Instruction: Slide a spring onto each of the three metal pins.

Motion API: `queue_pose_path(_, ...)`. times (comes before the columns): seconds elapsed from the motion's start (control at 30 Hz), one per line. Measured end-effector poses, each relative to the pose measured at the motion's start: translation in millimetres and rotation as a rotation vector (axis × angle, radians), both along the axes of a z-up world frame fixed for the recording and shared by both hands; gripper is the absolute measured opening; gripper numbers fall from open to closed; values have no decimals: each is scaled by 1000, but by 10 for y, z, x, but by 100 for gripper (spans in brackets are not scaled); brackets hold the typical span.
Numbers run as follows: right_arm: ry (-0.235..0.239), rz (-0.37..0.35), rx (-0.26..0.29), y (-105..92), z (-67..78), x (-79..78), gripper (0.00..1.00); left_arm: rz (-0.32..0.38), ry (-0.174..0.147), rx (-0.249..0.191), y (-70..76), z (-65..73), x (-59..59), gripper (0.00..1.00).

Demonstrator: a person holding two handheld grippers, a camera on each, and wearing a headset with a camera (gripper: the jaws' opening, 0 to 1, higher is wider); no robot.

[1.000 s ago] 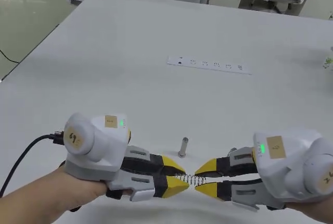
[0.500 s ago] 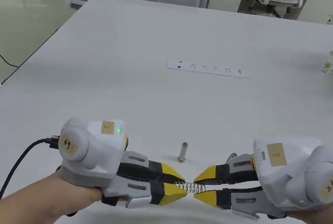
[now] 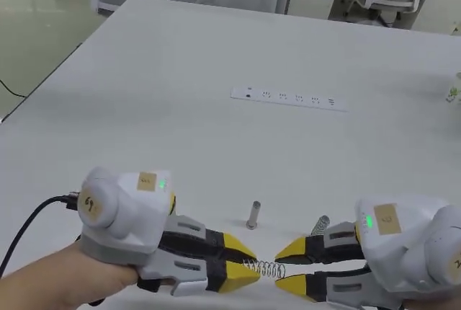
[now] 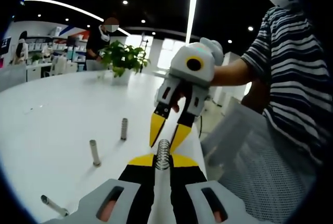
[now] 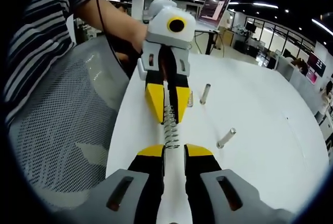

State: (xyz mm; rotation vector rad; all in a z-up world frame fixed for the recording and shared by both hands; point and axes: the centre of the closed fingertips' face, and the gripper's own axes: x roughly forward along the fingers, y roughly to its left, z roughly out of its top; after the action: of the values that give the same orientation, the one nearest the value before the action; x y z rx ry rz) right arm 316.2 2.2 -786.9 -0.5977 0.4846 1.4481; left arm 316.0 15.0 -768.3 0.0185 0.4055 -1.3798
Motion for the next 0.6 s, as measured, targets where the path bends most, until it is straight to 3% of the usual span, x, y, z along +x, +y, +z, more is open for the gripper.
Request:
queue_pose_path(0.1,25,-15,35,23,57,-19,11,-3,-2,-3,-3,2,-6,2)
queue_pose_path(0.37,56,-12,21,21,9,-72,8,-17,-1,4,-14,-12,-35,2)
queue_pose_path(0.6,-30,25,-10,41,66,-75,7,-21,-8,35,2,-83,-38,2)
